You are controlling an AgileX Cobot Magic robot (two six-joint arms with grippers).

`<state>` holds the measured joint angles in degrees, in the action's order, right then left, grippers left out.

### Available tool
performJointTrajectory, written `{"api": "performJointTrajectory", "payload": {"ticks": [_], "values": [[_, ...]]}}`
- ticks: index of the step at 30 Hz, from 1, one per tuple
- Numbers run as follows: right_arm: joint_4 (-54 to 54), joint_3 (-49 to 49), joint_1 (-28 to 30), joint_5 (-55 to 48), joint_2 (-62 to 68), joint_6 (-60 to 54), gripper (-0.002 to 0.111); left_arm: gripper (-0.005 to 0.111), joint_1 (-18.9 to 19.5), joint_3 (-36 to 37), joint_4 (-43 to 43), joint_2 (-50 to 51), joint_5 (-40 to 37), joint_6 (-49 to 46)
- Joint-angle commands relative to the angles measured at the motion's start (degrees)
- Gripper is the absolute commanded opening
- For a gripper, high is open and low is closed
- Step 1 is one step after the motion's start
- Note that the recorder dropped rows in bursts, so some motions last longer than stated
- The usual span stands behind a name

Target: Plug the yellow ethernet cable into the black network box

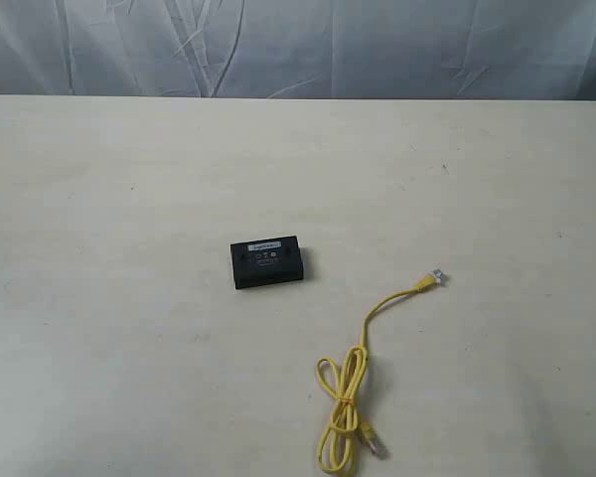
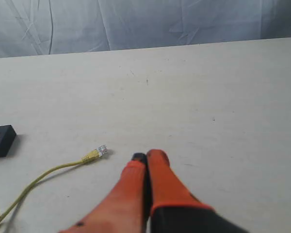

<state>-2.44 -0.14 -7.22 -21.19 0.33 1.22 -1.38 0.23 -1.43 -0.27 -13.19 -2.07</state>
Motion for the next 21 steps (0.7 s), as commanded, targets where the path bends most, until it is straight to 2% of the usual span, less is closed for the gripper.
{"api": "performJointTrajectory", "payload": {"ticks": [1,4,9,12,15,21], "values": [[0.0,0.1,-0.2,0.8,-0.3,0.0,0.0,0.0,0.2,-0.2,-0.2,0.3,0.3,0.1],[0.0,0.1,-0.2,1.4,-0.3,0.0,0.0,0.0,0.2,-0.2,-0.2,0.3,0.3,0.1],[0.0,0.1,-0.2,8.1,-0.3,0.0,0.0,0.0,0.2,-0.2,-0.2,0.3,0.3,0.1],[0.0,0.1,-0.2,15.5,-0.3,0.0,0.0,0.0,0.2,-0.2,-0.2,0.3,0.3,0.1],[0.0,0.1,-0.2,27.0,-0.3,0.0,0.0,0.0,0.2,-0.2,-0.2,0.3,0.3,0.1],[0.0,0.1,-0.2,34.8,-0.3,0.0,0.0,0.0,0.2,-0.2,-0.2,0.3,0.3,0.1]]}}
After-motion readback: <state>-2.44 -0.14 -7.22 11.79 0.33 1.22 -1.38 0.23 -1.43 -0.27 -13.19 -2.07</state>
